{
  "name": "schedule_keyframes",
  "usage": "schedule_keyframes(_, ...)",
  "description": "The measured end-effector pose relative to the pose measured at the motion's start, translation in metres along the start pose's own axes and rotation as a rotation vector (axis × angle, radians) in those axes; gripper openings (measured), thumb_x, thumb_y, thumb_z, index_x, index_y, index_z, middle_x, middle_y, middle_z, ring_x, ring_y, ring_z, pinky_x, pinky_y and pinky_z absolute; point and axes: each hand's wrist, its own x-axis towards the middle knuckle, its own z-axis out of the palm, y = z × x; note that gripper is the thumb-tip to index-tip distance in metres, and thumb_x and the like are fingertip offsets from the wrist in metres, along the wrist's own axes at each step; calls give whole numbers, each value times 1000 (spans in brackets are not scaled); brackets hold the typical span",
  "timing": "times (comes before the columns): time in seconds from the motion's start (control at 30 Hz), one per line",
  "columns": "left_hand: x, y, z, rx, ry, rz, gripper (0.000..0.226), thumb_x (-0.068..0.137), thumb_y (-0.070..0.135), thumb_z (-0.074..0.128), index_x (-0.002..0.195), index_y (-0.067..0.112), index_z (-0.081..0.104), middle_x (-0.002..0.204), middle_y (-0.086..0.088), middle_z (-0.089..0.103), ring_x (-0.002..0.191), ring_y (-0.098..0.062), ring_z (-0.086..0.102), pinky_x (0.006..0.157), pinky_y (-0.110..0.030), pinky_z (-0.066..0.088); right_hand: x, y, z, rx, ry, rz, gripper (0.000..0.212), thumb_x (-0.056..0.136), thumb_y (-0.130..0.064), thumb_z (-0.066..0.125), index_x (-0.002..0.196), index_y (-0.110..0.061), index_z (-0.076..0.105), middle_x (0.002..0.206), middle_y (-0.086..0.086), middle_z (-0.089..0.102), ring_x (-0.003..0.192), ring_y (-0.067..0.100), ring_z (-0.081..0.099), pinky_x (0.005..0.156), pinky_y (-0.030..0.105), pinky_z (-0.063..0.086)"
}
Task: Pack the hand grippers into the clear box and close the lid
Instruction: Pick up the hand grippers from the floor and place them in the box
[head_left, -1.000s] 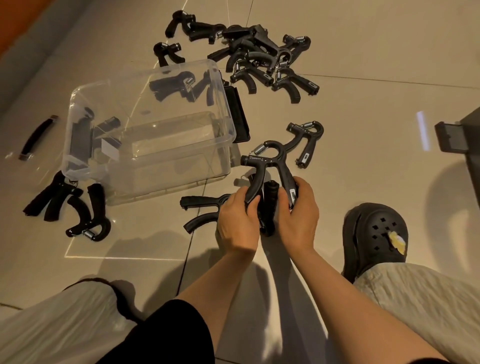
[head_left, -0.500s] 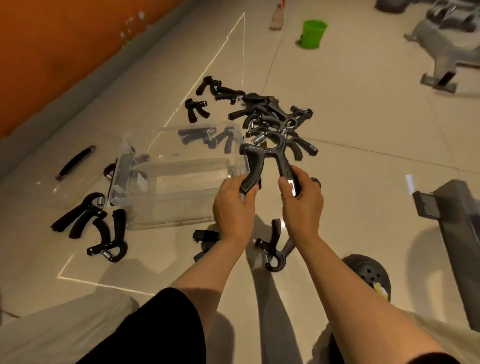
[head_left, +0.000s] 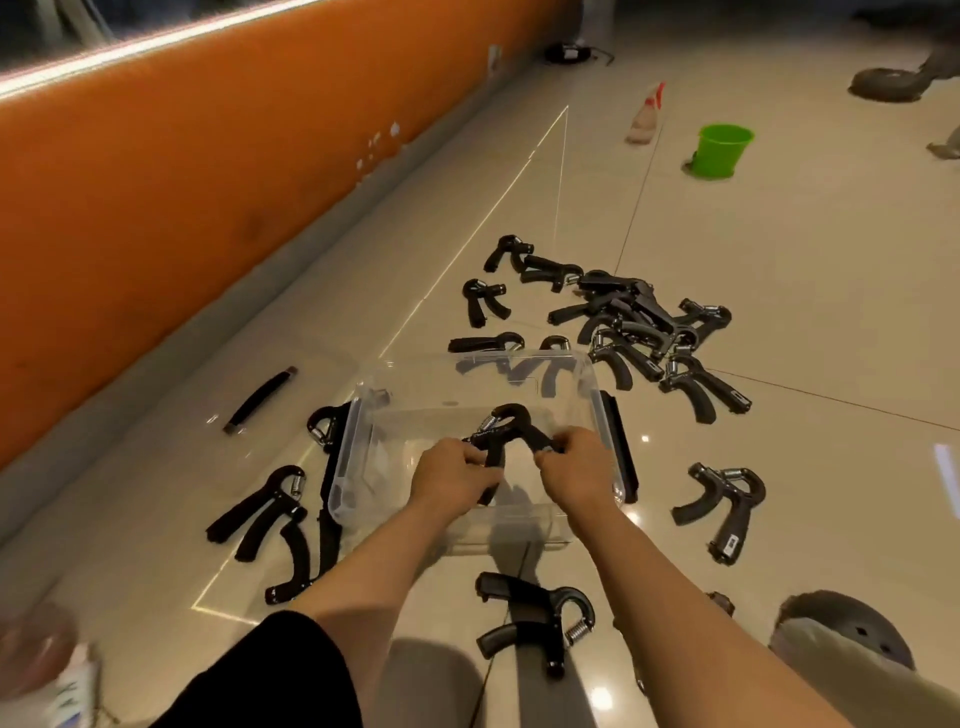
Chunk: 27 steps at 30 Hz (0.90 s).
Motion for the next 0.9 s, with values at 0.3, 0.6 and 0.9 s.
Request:
schedule_keyframes(0.3,83,-22,19,-156,-159,-196,17,89,5,52,78,12,61,82,-18,60,70,-28,56,61,-32,43,58,8,60,384,169,509,20,87,-6,56,103,3,61,91,18,62,93,37,64,83,46,55)
schedule_keyframes(0.6,127,-28,65,83,-141,-114,25,77,2,68,100,10,75,99,-12,72,94,-29,67,87,-38,55,88,29,67,224,23,538,33,90,-8,46,121,-2,54,114,20,62,101,32,60,89,42,53)
schedule_keyframes(0.9,126,-43,91,-110,-140,-160,36,82,-6,59,113,10,68,112,-12,66,104,-28,61,88,-27,48,83,37,57,254,-154,540,29,89,1,39,113,-6,54,71,3,41,61,14,39,50,24,31)
